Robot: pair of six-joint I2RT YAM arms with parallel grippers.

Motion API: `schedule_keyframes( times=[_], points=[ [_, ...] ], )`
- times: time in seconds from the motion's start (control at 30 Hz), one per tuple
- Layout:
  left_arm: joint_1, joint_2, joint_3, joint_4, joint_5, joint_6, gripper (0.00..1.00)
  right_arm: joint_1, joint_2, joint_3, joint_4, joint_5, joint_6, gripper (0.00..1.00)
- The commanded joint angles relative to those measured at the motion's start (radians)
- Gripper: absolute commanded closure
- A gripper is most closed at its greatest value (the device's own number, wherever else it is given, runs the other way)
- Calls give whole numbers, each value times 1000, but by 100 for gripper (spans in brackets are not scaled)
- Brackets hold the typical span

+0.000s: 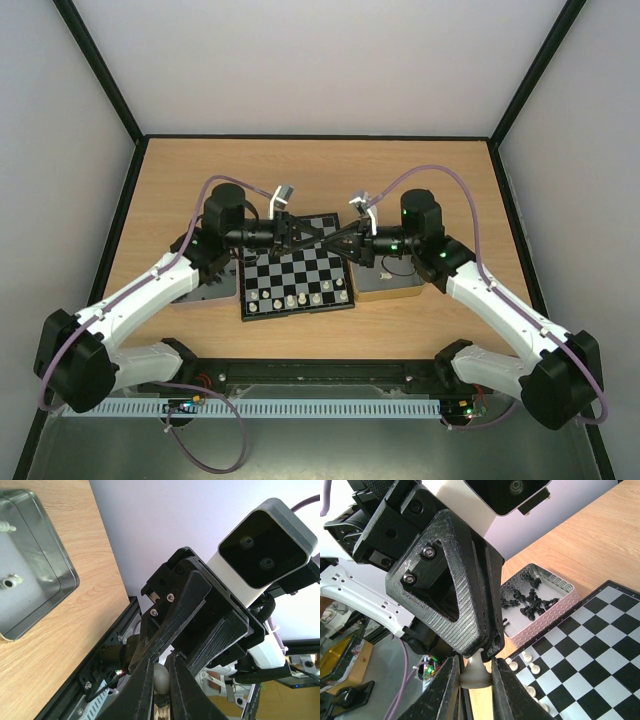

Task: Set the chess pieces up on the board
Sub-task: Place the chess piece on the chessboard.

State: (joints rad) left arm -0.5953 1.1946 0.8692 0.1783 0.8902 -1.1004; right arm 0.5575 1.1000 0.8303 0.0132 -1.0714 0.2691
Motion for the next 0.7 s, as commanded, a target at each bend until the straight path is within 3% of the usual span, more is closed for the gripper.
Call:
schedule_keyframes(
  times=[0.0, 0.13, 0.23, 0.5, 0.67],
  points=[
    [-17, 4, 17, 11, 35, 21, 97, 5, 10, 33, -13, 8, -8, 82],
    [-15, -15, 34, -89, -37, 112, 97, 5, -13, 16, -8, 61, 17, 56],
    [-14, -37, 53, -236, -164, 248, 95, 5, -48, -6, -10, 162, 32, 46],
    [-48, -59, 35, -612, -806, 514, 96, 5, -87, -31, -37, 524, 132, 39],
    [-130, -18, -13, -687, -1041, 537, 96, 5, -39, -35, -71, 717, 192, 39]
  ],
)
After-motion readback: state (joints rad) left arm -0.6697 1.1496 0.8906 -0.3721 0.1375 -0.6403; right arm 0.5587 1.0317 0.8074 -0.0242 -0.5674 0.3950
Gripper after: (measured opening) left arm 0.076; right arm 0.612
